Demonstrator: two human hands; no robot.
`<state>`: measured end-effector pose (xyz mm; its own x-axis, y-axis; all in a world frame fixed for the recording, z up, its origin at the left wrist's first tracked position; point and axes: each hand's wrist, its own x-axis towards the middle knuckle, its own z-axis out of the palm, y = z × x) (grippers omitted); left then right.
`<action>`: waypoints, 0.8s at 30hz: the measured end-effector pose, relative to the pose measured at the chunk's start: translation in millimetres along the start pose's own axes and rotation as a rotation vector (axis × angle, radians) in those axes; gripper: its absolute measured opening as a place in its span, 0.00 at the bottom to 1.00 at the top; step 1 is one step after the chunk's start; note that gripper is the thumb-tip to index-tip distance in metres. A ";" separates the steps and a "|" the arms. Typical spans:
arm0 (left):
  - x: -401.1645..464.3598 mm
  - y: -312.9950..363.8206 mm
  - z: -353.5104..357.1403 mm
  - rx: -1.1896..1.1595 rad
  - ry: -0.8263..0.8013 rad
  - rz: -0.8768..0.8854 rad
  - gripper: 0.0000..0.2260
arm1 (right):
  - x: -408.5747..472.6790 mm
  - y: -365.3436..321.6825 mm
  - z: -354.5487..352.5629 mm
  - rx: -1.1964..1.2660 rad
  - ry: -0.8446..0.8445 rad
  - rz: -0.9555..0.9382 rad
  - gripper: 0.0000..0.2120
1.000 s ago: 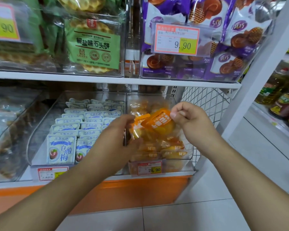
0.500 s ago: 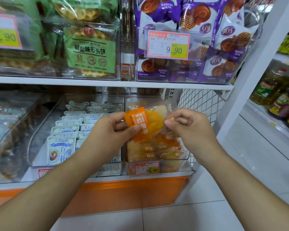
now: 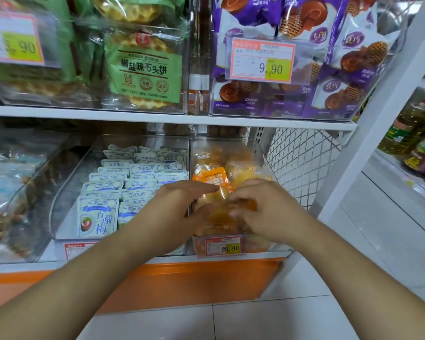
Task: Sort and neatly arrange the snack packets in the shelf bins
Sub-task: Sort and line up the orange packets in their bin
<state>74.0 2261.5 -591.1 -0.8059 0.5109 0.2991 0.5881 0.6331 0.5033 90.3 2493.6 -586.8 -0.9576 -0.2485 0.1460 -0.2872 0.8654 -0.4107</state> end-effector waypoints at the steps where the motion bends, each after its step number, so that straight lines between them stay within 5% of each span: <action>1: 1.7 1.1 2.3 0.015 0.004 0.066 0.15 | -1.2 1.7 -6.1 0.060 0.046 0.032 0.08; 5: 10.6 4.6 16.8 0.076 0.041 0.239 0.08 | -8.2 5.9 -16.4 0.197 0.071 0.115 0.06; 8: 11.9 1.0 28.7 0.247 0.009 0.213 0.09 | -10.6 6.1 -8.8 0.096 -0.005 0.107 0.06; 14: 10.2 -6.7 35.1 0.400 -0.056 0.154 0.09 | -9.1 27.5 -21.4 0.033 0.175 0.209 0.10; 24: 6.7 1.1 43.2 0.412 -0.146 0.145 0.26 | 3.1 36.9 -11.4 -0.217 -0.134 0.244 0.22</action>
<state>72.1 2290.8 -623.6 -0.7128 0.6690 0.2107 0.6957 0.7125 0.0911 77.0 2529.7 -591.2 -0.9961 -0.0652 -0.0587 -0.0511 0.9751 -0.2158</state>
